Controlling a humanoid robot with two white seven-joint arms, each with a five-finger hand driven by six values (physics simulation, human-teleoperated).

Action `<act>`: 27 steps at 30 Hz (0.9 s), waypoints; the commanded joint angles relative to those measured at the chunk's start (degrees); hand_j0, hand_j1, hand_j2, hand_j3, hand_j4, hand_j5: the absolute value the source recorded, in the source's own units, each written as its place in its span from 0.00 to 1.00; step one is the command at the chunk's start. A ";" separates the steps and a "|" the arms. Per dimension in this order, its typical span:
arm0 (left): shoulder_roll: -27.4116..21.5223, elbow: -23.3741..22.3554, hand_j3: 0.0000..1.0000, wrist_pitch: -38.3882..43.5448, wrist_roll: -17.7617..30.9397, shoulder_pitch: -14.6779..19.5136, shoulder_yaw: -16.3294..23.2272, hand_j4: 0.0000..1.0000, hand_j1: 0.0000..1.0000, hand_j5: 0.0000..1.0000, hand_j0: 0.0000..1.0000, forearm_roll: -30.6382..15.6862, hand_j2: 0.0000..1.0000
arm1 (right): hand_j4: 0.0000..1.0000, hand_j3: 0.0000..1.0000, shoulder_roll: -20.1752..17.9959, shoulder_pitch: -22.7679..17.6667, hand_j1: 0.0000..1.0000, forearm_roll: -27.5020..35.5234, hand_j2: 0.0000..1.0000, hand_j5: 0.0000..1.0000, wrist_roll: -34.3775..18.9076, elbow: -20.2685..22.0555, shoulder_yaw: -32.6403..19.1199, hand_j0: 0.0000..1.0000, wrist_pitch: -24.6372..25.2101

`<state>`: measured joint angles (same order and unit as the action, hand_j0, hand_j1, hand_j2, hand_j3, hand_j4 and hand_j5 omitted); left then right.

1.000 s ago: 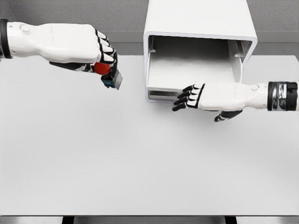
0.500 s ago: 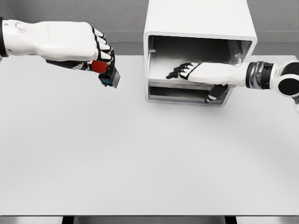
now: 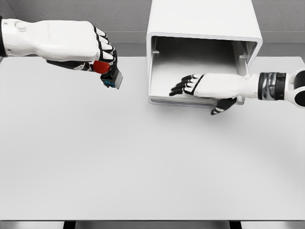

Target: Slide open multi-storey tabletop storage cabinets and put open load switch and slide close multi-storey tabletop storage cabinets

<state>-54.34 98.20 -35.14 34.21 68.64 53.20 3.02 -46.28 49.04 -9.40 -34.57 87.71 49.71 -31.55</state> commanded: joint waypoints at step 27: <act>-0.07 -0.03 0.46 0.14 -0.02 0.26 -0.02 0.46 0.46 0.46 0.46 -0.20 0.46 | 1.00 1.00 -2.67 -3.25 1.00 0.96 1.00 1.00 -0.43 6.51 -6.91 1.00 -3.45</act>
<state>-54.34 98.19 -35.17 34.24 68.91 53.25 3.02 -48.92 45.70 -8.78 -35.16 93.74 43.18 -35.07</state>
